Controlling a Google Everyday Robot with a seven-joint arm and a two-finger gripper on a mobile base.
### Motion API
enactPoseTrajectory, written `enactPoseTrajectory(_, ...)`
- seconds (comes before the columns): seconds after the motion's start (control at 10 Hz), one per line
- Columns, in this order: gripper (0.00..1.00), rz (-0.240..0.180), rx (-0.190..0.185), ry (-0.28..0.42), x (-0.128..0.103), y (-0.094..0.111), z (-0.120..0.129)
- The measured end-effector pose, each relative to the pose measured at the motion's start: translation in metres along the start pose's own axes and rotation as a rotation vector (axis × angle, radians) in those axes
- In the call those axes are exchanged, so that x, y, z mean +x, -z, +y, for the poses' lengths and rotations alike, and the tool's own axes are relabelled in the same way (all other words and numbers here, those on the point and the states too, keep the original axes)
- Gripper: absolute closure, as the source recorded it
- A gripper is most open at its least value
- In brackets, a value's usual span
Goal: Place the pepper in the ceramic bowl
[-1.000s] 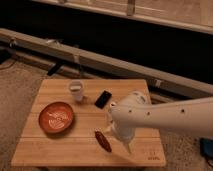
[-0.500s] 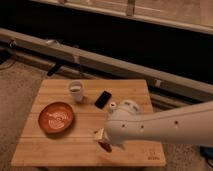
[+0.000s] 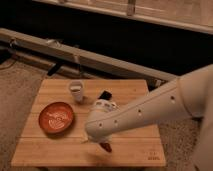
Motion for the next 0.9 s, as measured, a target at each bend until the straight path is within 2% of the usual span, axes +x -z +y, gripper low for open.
enactPoseTrajectory(0.4,0.20,0.004,-0.063,0.029,0.014,-0.032,-0.009)
enactPoseTrajectory(0.9,0.20,-0.015,-0.103,-0.036,0.053,-0.060,0.007)
